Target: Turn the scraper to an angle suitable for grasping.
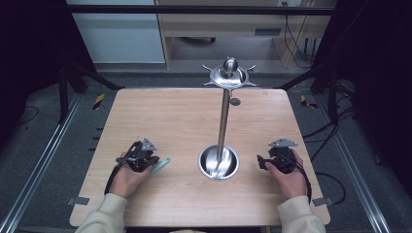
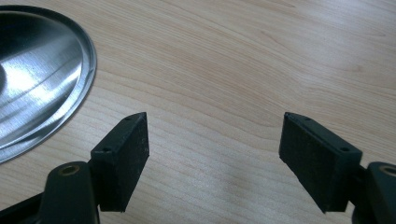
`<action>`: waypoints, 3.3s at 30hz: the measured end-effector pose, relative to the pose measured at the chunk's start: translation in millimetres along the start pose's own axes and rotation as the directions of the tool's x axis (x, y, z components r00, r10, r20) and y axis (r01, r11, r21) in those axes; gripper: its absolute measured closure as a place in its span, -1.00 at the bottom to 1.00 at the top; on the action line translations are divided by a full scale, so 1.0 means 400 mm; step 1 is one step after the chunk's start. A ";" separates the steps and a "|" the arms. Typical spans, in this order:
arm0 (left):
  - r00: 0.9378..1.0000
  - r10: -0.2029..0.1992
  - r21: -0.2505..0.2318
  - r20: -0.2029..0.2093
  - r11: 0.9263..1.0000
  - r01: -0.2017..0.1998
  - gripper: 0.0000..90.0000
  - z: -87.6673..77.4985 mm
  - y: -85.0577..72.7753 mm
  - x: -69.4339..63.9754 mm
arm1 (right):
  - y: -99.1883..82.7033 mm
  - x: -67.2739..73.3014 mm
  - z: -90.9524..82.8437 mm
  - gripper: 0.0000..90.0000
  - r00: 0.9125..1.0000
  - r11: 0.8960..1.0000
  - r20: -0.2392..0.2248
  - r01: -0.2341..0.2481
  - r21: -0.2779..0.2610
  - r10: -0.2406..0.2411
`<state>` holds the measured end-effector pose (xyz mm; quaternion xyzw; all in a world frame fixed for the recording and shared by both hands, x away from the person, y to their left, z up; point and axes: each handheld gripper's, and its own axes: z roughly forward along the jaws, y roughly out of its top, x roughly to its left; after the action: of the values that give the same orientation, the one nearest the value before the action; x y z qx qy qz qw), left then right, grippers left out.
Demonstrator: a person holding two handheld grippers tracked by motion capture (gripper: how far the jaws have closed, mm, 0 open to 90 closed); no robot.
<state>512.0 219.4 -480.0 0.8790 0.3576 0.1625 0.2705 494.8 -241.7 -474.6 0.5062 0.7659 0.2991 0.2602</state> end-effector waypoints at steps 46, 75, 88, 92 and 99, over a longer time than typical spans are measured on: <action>0.973 0.193 0.242 0.129 0.945 -0.219 0.74 -0.048 0.144 -0.094 | 0.002 -0.005 -0.004 -0.46 1.000 1.000 -0.009 0.001 -0.011 -0.001; 0.967 0.172 0.380 0.189 0.895 -0.233 0.47 0.024 0.145 -0.089 | 0.002 -0.003 -0.010 -0.47 1.000 1.000 -0.018 -0.007 -0.011 0.007; 0.967 0.164 0.398 0.197 0.888 -0.231 0.55 0.037 0.142 -0.088 | 0.002 -0.004 -0.010 -0.47 1.000 1.000 -0.016 -0.005 -0.010 0.005; 0.966 0.170 0.401 0.196 0.885 -0.237 0.58 0.039 0.143 -0.090 | 0.002 -0.004 -0.010 -0.47 1.000 1.000 -0.017 -0.007 -0.012 0.006; 0.964 0.175 0.401 0.198 0.884 -0.243 0.62 0.040 0.143 -0.090 | 0.002 -0.004 -0.010 -0.47 1.000 1.000 -0.017 -0.005 -0.009 0.005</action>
<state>525.7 153.5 -462.3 0.9599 0.2648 0.0405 0.0825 492.9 -243.8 -471.2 0.5043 0.7654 0.3074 0.2554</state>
